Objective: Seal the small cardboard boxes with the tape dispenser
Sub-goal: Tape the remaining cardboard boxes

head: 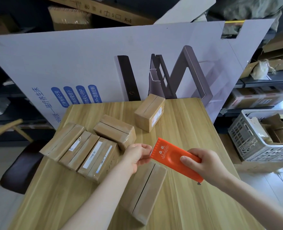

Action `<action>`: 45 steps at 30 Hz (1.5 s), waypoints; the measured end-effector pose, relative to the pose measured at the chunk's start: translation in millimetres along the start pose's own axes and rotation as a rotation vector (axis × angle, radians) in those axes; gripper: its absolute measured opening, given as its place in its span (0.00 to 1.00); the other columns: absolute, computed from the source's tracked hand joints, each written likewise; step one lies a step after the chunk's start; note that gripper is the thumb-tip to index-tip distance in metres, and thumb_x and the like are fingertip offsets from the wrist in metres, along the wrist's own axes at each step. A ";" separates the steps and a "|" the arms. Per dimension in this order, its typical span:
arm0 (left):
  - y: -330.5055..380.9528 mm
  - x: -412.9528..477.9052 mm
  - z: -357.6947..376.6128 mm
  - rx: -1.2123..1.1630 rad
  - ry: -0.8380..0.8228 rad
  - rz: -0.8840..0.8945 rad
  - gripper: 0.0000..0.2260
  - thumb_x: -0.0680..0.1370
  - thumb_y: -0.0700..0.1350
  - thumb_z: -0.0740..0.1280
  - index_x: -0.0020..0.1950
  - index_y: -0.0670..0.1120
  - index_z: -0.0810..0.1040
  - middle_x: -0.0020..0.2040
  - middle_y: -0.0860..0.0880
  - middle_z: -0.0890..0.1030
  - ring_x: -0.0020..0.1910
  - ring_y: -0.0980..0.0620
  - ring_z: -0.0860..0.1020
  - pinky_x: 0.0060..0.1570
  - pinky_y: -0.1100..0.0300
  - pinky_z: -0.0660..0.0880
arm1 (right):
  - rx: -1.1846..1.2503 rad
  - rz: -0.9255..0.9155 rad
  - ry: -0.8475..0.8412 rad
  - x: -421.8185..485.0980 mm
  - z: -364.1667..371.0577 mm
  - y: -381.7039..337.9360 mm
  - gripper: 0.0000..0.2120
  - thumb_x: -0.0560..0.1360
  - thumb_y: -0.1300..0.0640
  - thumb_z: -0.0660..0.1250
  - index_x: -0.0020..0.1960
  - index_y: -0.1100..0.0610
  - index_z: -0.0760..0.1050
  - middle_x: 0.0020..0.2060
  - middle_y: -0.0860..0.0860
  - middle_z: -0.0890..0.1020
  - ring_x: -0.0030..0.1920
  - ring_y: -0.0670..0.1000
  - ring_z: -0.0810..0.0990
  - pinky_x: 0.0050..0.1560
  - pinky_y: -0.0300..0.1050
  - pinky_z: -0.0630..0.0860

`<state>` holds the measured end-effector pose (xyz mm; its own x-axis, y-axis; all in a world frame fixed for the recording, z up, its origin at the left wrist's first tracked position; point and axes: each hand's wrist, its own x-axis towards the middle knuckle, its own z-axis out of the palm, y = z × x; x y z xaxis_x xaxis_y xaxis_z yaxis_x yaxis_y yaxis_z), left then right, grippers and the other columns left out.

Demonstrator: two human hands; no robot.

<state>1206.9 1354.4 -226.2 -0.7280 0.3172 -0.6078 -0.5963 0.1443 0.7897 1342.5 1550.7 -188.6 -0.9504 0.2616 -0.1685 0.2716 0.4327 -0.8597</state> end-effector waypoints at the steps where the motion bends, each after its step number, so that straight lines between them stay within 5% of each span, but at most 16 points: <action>1: -2.1 1.9 0.5 0.029 0.037 0.009 0.08 0.74 0.31 0.65 0.41 0.43 0.78 0.34 0.48 0.83 0.32 0.52 0.81 0.34 0.61 0.78 | -0.030 0.013 0.002 -0.5 2.7 -0.3 0.08 0.73 0.48 0.72 0.38 0.51 0.81 0.28 0.51 0.82 0.22 0.57 0.80 0.20 0.53 0.77; 7: 5.6 8.4 -1.2 0.058 -0.002 -0.016 0.03 0.74 0.40 0.72 0.44 0.45 0.79 0.32 0.52 0.82 0.30 0.56 0.78 0.31 0.64 0.74 | -0.136 0.047 0.023 0.3 8.8 -6.6 0.11 0.72 0.44 0.71 0.37 0.50 0.79 0.28 0.46 0.82 0.20 0.54 0.79 0.23 0.54 0.78; 11: 11.9 24.4 1.2 0.143 0.162 0.059 0.09 0.70 0.33 0.71 0.35 0.46 0.78 0.23 0.54 0.78 0.26 0.56 0.71 0.20 0.69 0.63 | -0.162 0.076 0.070 7.6 16.3 -19.4 0.16 0.73 0.42 0.69 0.37 0.54 0.79 0.26 0.52 0.81 0.20 0.54 0.79 0.27 0.56 0.79; 14: 6.0 37.1 0.9 0.223 0.284 0.106 0.12 0.67 0.32 0.68 0.29 0.48 0.80 0.26 0.54 0.80 0.31 0.52 0.73 0.29 0.66 0.69 | -0.336 0.112 0.063 11.1 22.9 -27.7 0.19 0.72 0.38 0.66 0.37 0.53 0.78 0.29 0.50 0.81 0.22 0.48 0.79 0.32 0.51 0.81; 19: -4.5 49.0 -23.5 0.375 0.483 0.104 0.07 0.65 0.49 0.78 0.31 0.52 0.81 0.38 0.57 0.82 0.39 0.52 0.78 0.45 0.58 0.76 | -0.344 0.182 0.007 -1.9 9.1 -5.5 0.19 0.72 0.38 0.67 0.37 0.53 0.78 0.28 0.50 0.81 0.19 0.51 0.79 0.28 0.48 0.77; 33: -48.1 68.7 -26.9 0.386 0.499 0.031 0.06 0.67 0.48 0.78 0.35 0.51 0.82 0.39 0.57 0.81 0.46 0.50 0.77 0.48 0.56 0.72 | -0.410 0.269 -0.025 -11.3 -10.9 59.0 0.18 0.70 0.36 0.67 0.34 0.50 0.77 0.25 0.40 0.80 0.18 0.47 0.77 0.28 0.48 0.80; 45: -65.5 87.3 -34.5 0.406 0.518 0.007 0.08 0.64 0.51 0.79 0.34 0.52 0.82 0.38 0.58 0.82 0.41 0.56 0.78 0.42 0.58 0.72 | -0.553 0.347 -0.116 23.9 3.1 77.5 0.18 0.72 0.33 0.64 0.37 0.47 0.75 0.26 0.47 0.80 0.18 0.47 0.78 0.26 0.38 0.69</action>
<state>1170.7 1340.3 -333.9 -0.8606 -0.1579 -0.4842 -0.4896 0.5185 0.7010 1340.3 1587.9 -260.8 -0.7957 0.3838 -0.4686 0.5731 0.7275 -0.3772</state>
